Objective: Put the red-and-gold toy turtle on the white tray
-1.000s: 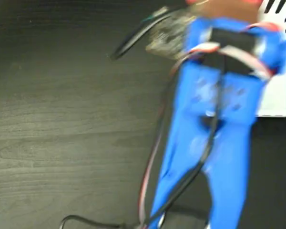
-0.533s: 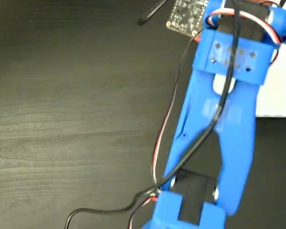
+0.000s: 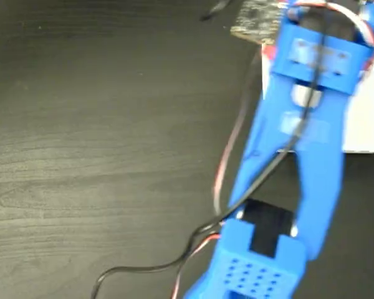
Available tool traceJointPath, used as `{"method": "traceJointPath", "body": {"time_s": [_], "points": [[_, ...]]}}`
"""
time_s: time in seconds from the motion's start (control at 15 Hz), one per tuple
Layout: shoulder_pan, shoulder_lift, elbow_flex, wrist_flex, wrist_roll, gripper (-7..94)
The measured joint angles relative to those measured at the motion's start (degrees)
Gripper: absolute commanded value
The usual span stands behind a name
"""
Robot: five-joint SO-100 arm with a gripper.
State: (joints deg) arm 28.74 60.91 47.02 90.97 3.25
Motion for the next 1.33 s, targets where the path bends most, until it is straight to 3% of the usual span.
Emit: {"method": "traceJointPath", "body": {"time_s": [0.47, 0.53, 0.67, 0.87, 1.33], "points": [[4.31, -2.29, -0.09, -1.41, -2.90, 2], [4.31, -2.29, -0.09, -1.41, -3.08, 8], [4.13, -2.20, 1.41, -1.41, -3.25, 32], [3.60, -2.29, 4.39, -1.49, -3.87, 50], [2.55, -2.20, 6.42, -1.49, -5.10, 53]]}}
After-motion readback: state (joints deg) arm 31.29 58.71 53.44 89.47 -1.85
